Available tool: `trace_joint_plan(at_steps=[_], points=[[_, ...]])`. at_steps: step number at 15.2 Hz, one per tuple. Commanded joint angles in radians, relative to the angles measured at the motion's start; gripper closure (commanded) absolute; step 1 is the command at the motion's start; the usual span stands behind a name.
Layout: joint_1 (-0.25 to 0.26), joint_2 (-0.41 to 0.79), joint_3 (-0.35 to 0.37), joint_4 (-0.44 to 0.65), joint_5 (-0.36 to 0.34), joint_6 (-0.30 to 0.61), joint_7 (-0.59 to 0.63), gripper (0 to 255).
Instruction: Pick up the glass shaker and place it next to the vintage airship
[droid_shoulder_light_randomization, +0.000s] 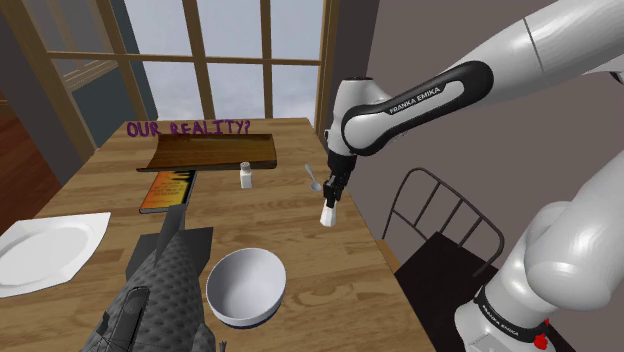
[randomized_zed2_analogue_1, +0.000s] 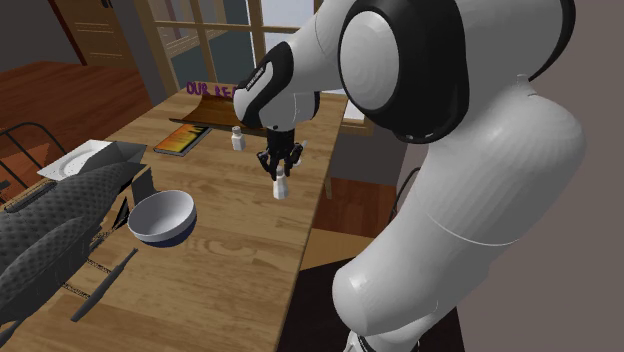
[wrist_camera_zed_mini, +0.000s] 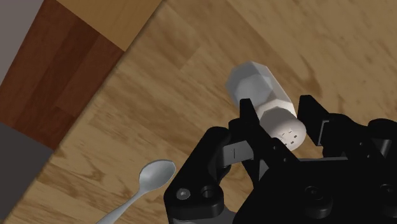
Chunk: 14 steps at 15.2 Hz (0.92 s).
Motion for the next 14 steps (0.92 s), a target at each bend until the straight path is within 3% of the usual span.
trace_joint_plan(at_steps=[1, 14], points=[[0.000, 0.000, 0.000, -0.001, 0.000, 0.000, 0.000, 255], [-0.003, -0.081, -0.006, 0.088, -0.004, -0.169, 0.011, 255]])
